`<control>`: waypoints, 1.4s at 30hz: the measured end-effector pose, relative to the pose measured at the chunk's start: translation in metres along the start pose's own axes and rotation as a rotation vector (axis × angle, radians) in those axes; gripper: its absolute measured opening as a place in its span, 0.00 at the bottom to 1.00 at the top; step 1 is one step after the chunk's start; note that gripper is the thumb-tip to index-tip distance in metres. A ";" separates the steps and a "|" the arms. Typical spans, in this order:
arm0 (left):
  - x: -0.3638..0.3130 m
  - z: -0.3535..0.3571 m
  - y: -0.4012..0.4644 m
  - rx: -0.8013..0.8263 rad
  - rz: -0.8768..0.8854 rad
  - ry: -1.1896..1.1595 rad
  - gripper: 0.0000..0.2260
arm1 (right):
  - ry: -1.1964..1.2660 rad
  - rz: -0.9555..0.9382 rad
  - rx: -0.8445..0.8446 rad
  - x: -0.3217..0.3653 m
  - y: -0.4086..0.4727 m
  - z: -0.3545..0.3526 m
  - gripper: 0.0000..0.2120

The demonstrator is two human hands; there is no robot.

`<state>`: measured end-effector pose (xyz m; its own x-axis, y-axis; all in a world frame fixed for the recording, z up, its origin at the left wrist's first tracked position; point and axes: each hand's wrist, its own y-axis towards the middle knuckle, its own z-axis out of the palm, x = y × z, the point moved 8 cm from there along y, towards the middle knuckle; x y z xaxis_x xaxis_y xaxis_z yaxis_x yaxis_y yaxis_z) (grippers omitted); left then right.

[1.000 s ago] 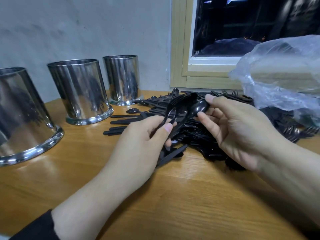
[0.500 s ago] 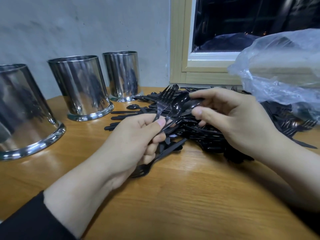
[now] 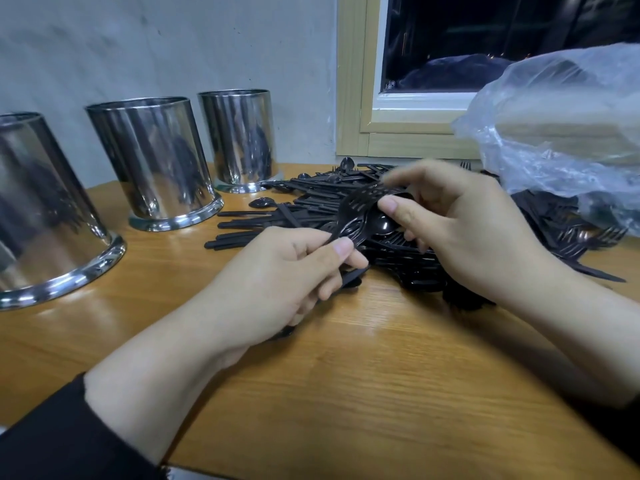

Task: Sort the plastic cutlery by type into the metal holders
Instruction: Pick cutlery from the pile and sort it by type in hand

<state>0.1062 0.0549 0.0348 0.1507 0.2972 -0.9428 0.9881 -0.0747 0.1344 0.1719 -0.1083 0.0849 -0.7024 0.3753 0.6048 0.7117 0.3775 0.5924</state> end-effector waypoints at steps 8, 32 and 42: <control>-0.003 -0.044 -0.005 -0.249 0.112 0.179 0.12 | -0.026 -0.033 0.102 0.004 -0.008 0.014 0.09; 0.028 -0.074 -0.018 -0.457 0.057 -0.284 0.07 | -0.440 -0.549 0.376 0.046 -0.035 0.081 0.06; 0.029 -0.059 -0.016 -0.423 -0.037 -0.457 0.12 | 0.255 0.043 0.142 0.037 -0.014 0.036 0.09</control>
<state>0.0963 0.1210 0.0234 0.1803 -0.1518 -0.9718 0.9330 0.3392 0.1201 0.1357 -0.0690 0.0800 -0.6343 0.1756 0.7528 0.7204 0.4875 0.4933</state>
